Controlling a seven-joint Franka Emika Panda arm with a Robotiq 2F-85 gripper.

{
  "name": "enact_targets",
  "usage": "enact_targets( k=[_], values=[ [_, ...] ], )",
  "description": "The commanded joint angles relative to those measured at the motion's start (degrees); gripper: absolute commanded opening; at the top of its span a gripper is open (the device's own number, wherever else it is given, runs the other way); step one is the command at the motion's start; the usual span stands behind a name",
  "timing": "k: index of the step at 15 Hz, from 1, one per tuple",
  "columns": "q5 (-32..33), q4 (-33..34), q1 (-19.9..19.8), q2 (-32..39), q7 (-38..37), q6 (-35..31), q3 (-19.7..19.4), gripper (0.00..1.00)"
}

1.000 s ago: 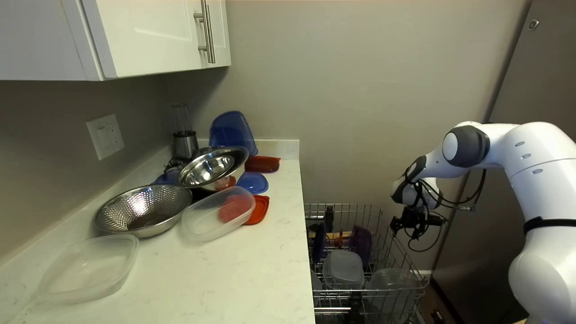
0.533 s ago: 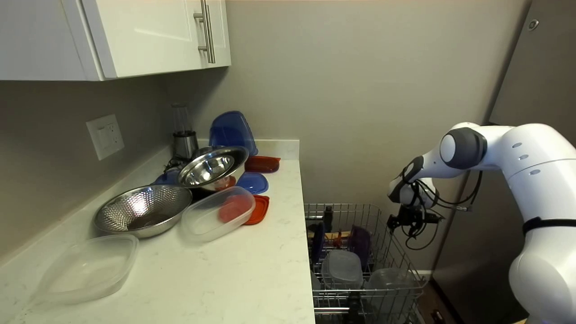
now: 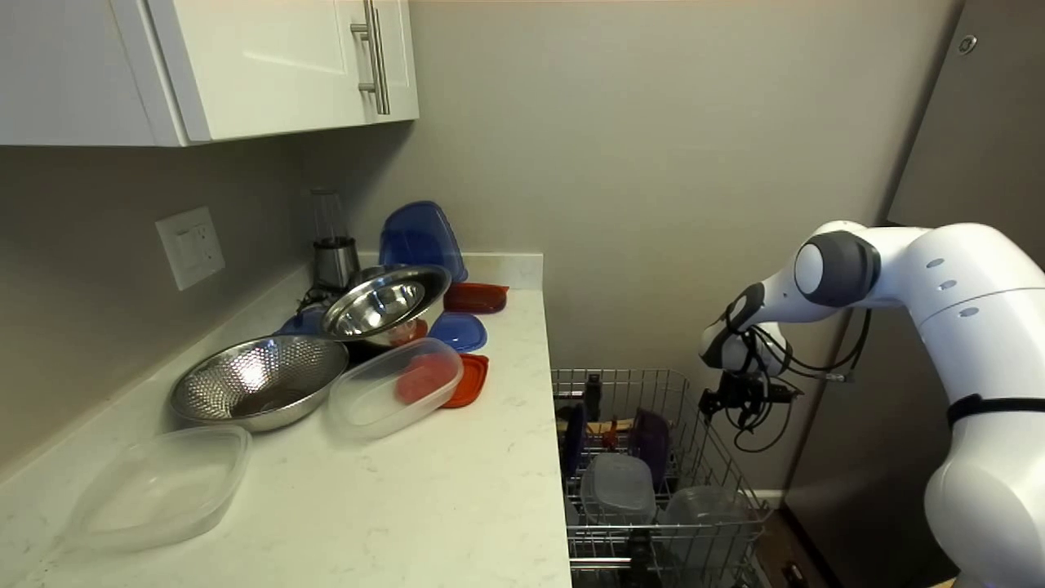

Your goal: Push the rack in the dishwasher backwards.

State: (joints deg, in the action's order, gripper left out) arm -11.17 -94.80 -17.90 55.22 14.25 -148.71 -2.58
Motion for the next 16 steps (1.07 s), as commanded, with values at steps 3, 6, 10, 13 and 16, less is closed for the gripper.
enact_targets(
  k=[3,6,10,13,16],
  values=[
    [2.4,-2.2,4.7,-1.8,-5.9,0.8,0.8,1.00],
    [3.2,-3.2,8.6,-2.5,-9.3,0.2,0.6,1.00],
    [4.2,-2.8,14.5,-2.7,-15.1,0.8,0.1,1.00],
    [4.8,-1.8,19.0,-2.8,-19.2,1.6,-0.2,1.00],
    [5.8,-1.0,23.4,-3.2,-22.2,2.4,-0.3,1.00]
  ],
)
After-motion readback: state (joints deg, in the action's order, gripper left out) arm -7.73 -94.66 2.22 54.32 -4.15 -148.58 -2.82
